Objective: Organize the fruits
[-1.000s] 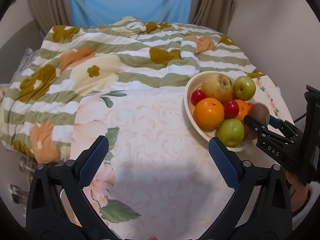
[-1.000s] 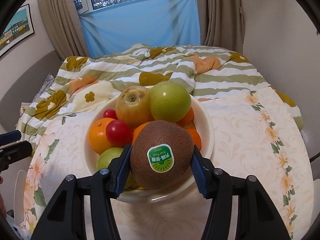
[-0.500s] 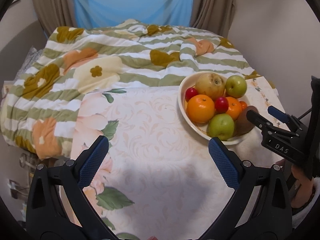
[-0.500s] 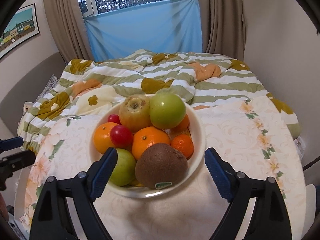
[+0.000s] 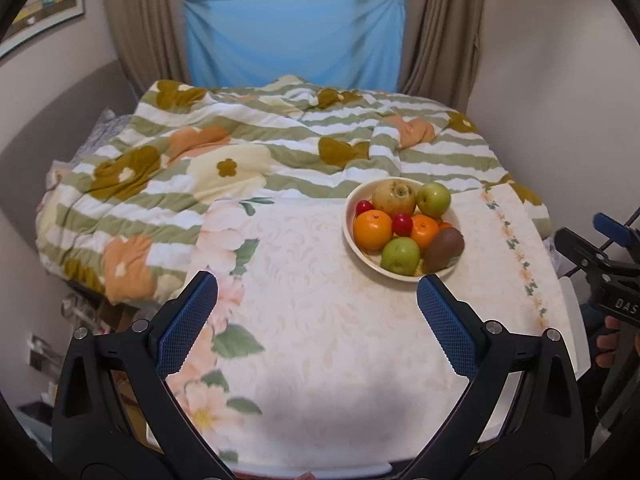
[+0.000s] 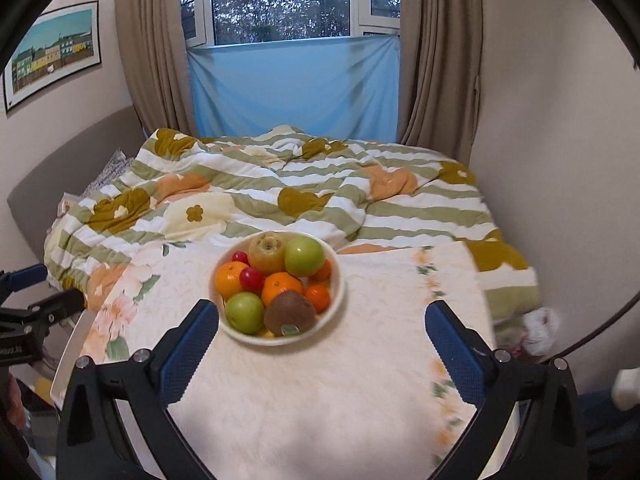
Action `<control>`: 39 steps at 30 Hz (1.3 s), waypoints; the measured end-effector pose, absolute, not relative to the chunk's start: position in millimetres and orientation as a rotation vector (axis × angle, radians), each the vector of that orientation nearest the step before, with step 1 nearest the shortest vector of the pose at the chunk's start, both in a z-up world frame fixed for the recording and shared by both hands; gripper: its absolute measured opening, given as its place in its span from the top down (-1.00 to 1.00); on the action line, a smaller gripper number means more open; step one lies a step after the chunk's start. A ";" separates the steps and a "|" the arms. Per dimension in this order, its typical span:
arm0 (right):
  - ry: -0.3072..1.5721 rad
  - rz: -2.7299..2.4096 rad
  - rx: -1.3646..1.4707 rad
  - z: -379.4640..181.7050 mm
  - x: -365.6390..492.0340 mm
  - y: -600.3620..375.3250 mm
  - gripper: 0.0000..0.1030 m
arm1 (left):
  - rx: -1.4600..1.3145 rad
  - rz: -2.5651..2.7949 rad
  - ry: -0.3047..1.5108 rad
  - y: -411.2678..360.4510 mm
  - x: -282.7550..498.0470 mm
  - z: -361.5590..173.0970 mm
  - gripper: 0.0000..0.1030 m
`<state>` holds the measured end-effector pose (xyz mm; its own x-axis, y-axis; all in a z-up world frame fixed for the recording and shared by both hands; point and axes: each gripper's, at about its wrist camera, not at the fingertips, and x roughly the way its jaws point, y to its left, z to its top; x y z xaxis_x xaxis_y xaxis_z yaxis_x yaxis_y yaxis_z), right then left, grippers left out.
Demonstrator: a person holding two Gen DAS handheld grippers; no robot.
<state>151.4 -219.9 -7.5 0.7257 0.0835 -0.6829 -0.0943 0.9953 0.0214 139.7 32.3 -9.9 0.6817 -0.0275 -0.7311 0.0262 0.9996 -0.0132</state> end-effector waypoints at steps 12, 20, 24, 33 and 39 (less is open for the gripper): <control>0.772 0.034 -0.009 7.2 85.9 -246.6 -0.99 | -0.004 -0.018 0.744 14.3 71.1 11.8 -1.00; 0.740 0.019 0.006 13.8 73.6 -246.4 -0.99 | 0.015 -0.028 0.706 7.1 61.1 20.9 -1.00; 0.731 0.018 0.007 14.4 68.8 -247.5 -0.99 | 0.016 -0.030 0.699 7.3 60.0 22.7 -1.00; 0.728 0.018 0.010 17.2 68.5 -246.3 -0.99 | 0.021 -0.028 0.695 7.5 59.7 24.0 -1.00; 0.729 0.018 0.009 16.7 68.4 -246.6 -0.99 | 0.022 -0.029 0.693 7.4 59.4 23.8 -1.00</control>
